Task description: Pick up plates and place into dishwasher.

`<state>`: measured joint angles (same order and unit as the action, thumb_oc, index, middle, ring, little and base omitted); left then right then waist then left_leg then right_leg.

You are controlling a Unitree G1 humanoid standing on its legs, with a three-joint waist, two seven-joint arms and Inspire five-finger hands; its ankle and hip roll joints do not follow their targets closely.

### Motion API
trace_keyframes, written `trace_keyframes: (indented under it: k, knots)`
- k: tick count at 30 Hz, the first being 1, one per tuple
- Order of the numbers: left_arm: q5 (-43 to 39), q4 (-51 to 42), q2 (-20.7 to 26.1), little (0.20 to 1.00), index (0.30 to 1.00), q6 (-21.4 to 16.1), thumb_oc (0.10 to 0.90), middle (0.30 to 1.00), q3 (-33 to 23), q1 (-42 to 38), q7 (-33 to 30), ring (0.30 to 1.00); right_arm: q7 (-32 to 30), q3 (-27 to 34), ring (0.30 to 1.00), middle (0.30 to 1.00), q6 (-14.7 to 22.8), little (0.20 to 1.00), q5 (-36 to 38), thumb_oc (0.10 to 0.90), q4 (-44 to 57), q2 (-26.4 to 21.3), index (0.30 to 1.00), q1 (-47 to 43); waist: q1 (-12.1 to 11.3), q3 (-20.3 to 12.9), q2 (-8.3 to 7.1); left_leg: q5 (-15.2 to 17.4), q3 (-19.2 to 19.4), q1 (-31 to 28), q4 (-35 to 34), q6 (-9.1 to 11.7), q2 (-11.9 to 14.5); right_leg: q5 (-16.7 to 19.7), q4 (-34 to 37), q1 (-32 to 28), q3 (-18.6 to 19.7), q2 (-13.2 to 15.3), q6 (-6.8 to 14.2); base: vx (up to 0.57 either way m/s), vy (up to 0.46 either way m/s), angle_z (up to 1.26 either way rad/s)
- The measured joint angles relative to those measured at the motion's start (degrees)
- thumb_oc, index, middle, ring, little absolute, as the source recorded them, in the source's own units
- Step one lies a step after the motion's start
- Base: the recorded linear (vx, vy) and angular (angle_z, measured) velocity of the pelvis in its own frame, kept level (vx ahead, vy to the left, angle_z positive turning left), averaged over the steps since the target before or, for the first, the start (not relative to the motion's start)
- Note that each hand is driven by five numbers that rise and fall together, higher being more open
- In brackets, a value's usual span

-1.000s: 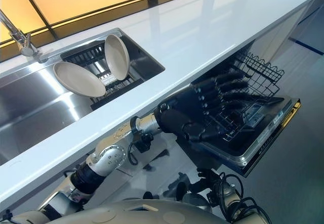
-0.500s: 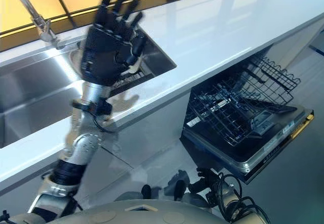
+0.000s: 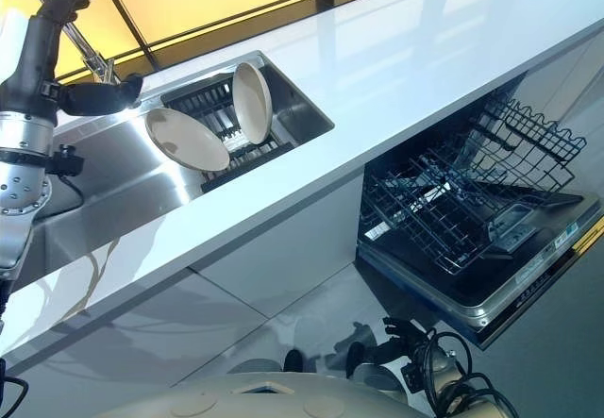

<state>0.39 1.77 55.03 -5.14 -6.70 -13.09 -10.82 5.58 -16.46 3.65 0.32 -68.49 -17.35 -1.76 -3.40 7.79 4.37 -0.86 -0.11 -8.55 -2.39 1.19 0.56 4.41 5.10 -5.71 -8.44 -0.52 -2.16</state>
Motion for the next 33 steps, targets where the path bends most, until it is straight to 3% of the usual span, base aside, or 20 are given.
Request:
trace_keyframes:
  k: [7, 11, 16, 21, 33]
  knots:
    - [3.17, 9.29, 6.3, 0.9, 0.9, -1.69, 0.8, 0.9, 0.35, 0.04, 6.47, 0.9, 1.02, 0.26, 0.9, 0.9, -0.46, 0.9, -1.54, 0.8, 0.94, -1.27, 0.9, 0.01, 1.08, -0.75, 1.11, -1.03, 0.11, -1.29, -2.84, -0.48, -0.42, -0.03, 0.01, 0.09, 0.05, 0.3, -0.02, 0.05, 0.118, 0.0]
    - [8.78, 14.41, 10.89, 0.9, 0.9, -4.17, 0.8, 0.9, 4.5, -0.66, 10.29, 0.9, 1.31, 0.46, 0.9, 0.9, -1.13, 0.9, -1.54, 0.8, 1.23, -1.67, 0.9, 0.09, 1.74, -1.35, 1.65, -1.08, 0.27, -1.32, -2.87, -0.6, -0.78, -0.03, 0.0, 0.21, 0.11, 0.59, 0.05, 0.04, 0.076, 0.0]
    - [16.81, 16.62, 13.41, 0.9, 0.9, -8.24, 0.8, 0.9, 9.5, -1.32, 14.92, 0.9, 1.56, 0.49, 0.9, 0.9, -1.92, 0.9, -1.56, 0.8, 1.69, -1.74, 0.9, 0.15, 2.23, -1.56, 1.78, -1.05, 1.65, -1.36, -2.95, -0.63, -0.68, -0.01, 0.0, 0.27, 0.77, 0.47, 0.18, 0.02, 0.065, -0.07]
    - [22.68, 16.53, 13.7, 0.9, 0.9, -11.32, 0.8, 0.9, 13.73, -1.34, 18.63, 0.9, 2.12, 0.78, 0.9, 0.9, -2.26, 0.9, -1.57, 0.8, 1.78, -2.01, 0.9, 0.03, 3.01, -1.83, 1.85, -1.0, 2.15, -1.38, -2.98, -0.68, -0.64, 0.09, 0.0, 0.42, 1.26, 0.39, 0.39, 0.01, 0.033, -0.05]
    - [30.32, 16.43, 13.88, 0.9, 0.9, -14.11, 0.8, 0.9, 16.41, -2.63, 18.9, 0.9, 2.47, 0.8, 0.9, 0.9, -2.28, 0.9, -1.57, 0.8, 2.01, -2.16, 0.9, 0.95, 3.46, -3.2, -0.38, -0.88, 2.43, -1.36, -2.99, -0.87, -0.7, 0.09, 0.0, 0.54, 1.51, 0.39, 0.39, 0.0, 0.0, 0.0]
